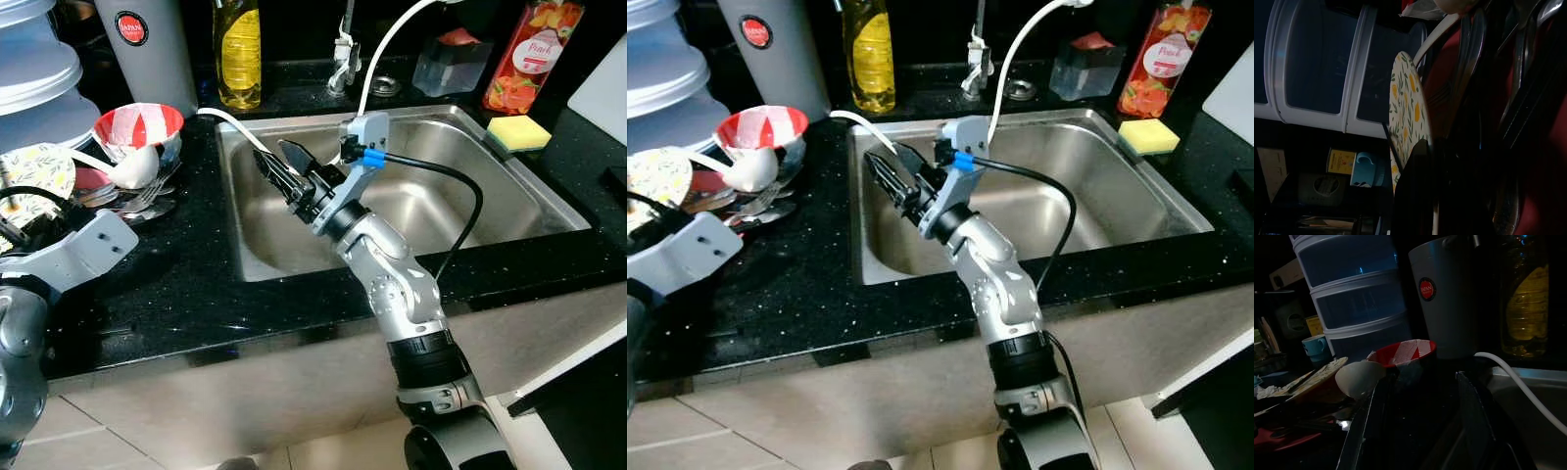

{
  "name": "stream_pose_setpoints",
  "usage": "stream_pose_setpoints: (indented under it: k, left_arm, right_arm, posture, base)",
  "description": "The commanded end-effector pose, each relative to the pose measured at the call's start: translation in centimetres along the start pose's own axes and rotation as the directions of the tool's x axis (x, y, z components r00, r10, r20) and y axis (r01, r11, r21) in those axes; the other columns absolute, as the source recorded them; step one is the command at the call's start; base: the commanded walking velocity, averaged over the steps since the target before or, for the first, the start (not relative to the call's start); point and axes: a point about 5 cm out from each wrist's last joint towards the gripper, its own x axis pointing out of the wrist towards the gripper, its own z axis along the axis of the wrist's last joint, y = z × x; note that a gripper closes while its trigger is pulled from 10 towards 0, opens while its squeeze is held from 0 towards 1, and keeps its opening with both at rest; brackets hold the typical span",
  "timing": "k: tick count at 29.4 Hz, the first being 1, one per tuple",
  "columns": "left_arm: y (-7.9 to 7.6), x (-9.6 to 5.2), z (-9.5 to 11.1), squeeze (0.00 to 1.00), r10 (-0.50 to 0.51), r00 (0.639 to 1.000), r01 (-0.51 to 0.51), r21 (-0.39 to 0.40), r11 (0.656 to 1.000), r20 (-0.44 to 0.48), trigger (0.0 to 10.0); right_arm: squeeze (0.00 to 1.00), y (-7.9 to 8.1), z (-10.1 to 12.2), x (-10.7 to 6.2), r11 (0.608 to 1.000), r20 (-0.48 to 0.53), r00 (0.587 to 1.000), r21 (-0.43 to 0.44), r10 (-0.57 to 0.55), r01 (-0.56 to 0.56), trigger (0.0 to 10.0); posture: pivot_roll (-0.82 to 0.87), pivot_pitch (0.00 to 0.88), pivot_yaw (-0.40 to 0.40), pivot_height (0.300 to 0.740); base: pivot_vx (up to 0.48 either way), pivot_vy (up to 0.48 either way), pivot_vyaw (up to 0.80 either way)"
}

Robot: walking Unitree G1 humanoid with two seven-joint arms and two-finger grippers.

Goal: Kitchen organization

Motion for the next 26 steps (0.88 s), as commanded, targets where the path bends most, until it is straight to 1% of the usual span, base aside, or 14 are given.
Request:
stream_pose_setpoints:
  k: [1, 3, 5, 6, 7, 9, 10, 18, 19, 20, 23, 24, 25, 26]
  left_arm:
    - [-1.3, 0.0, 0.2, 0.0, -0.063, 0.998, 0.064, -0.009, 0.998, 0.015, 10.0]
    - [-1.0, 0.1, 0.8, 0.0, -0.053, 0.997, 0.054, -0.019, 0.998, 0.047, 10.0]
    - [-0.2, 0.1, 2.5, 0.0, -0.02, 0.99, 0.034, -0.098, 0.995, 0.137, 10.0]
    - [-0.2, 0.1, 2.5, 0.0, -0.02, 0.99, 0.034, -0.098, 0.995, 0.137, 10.0]
    - [0.5, 0.2, 4.3, 0.0, 0.02, 0.975, 0.028, -0.212, 0.977, 0.223, 10.0]
    - [0.7, 0.1, 4.9, 0.0, 0.038, 0.966, 0.031, -0.261, 0.965, 0.256, 10.0]
    - [1.1, 0.0, 5.9, 0.0, 0.068, 0.948, 0.034, -0.312, 0.949, 0.31, 10.0]
    - [3.2, -0.6, 8.5, 0.0, 0.206, 0.881, 0.0, -0.437, 0.9, 0.426, 10.0]
    - [4.0, -0.8, 9.8, 0.0, 0.256, 0.834, -0.012, -0.448, 0.894, 0.489, 10.0]
    - [4.0, -0.8, 9.8, 0.0, 0.256, 0.834, -0.012, -0.448, 0.894, 0.489, 10.0]
    - [4.7, -0.9, 11.1, 0.0, 0.294, 0.783, -0.033, -0.436, 0.899, 0.548, 10.0]
    - [4.7, -0.9, 11.1, 0.0, 0.294, 0.783, -0.033, -0.436, 0.899, 0.548, 10.0]
    - [5.2, -1.1, 12.0, 0.0, 0.316, 0.746, -0.043, -0.43, 0.902, 0.586, 10.0]
    - [6.1, -1.3, 13.2, 0.0, 0.352, 0.7, -0.032, -0.464, 0.885, 0.622, 10.0]
  right_arm:
    - [0.0, 0.1, -0.1, 0.0, 1.0, 0.0, 1.0, 0.015, -0.003, 0.003, 10.0]
    - [0.0, 0.1, -0.1, 0.0, 1.0, 0.0, 1.0, 0.016, -0.003, 0.003, 10.0]
    - [0.0, 0.1, -0.1, 0.0, 1.0, 0.0, 1.0, 0.016, -0.005, 0.005, 10.0]
    - [0.0, 0.1, -0.1, 0.0, 1.0, 0.0, 1.0, 0.016, -0.005, 0.005, 10.0]
    - [0.0, 0.1, -0.1, 0.0, 1.0, 0.001, 1.0, 0.017, -0.007, 0.007, 10.0]
    - [0.0, 0.1, -0.1, 0.0, 1.0, 0.002, 1.0, 0.016, -0.008, 0.007, 10.0]
    - [0.0, 0.0, -0.1, 0.0, 1.0, 0.002, 1.0, 0.016, -0.009, 0.009, 10.0]
    - [0.0, -0.1, -0.1, -0.1, 1.0, 0.003, 1.0, 0.012, -0.019, 0.019, 10.0]
    - [0.0, -0.2, -0.1, -0.2, 1.0, 0.001, 1.0, 0.011, -0.028, 0.028, 10.0]
    - [0.0, -0.2, -0.1, -0.2, 1.0, 0.001, 1.0, 0.011, -0.028, 0.028, 10.0]
    - [0.0, -0.3, -0.2, -0.2, 0.999, 0.0, 0.999, 0.011, -0.035, 0.035, 10.0]
    - [0.0, -0.3, -0.2, -0.2, 0.999, 0.0, 0.999, 0.011, -0.035, 0.035, 10.0]
    - [0.0, -0.4, -0.2, -0.3, 0.999, 0.001, 0.999, 0.01, -0.04, 0.04, 10.0]
    - [0.0, -0.6, -0.1, -0.3, 0.999, 0.002, 0.999, 0.008, -0.047, 0.047, 10.0]
  posture:
    - [0.2, 0.008, -0.043, 0.74]
    - [0.21, 0.014, -0.043, 0.74]
    - [0.21, 0.014, -0.043, 0.74]
    - [0.21, 0.014, -0.043, 0.74]
    - [0.21, 0.015, -0.042, 0.74]
    - [0.21, 0.015, -0.042, 0.74]
    - [0.21, 0.015, -0.042, 0.74]
    - [0.2, 0.016, -0.039, 0.74]
    - [0.2, 0.016, -0.039, 0.74]
    - [0.2, 0.016, -0.039, 0.74]
    - [0.19, 0.017, -0.036, 0.74]
    - [0.19, 0.017, -0.036, 0.74]
    - [0.19, 0.015, -0.037, 0.74]
    - [0.19, 0.014, -0.036, 0.74]
  base:
    - [0.0, 0.0, 0.0]
    - [0.0, 0.0, 0.0]
    - [0.0, 0.0, 0.0]
    - [0.0, 0.0, 0.0]
    - [0.0, 0.0, 0.0]
    - [0.0, 0.0, 0.0]
    - [0.0, 0.0, 0.0]
    - [0.0, 0.0, 0.0]
    - [0.0, 0.0, 0.0]
    - [0.0, 0.0, 0.0]
    - [0.0, 0.0, 0.0]
    - [0.0, 0.0, 0.0]
    - [0.0, 0.0, 0.0]
    - [0.0, 0.0, 0.0]
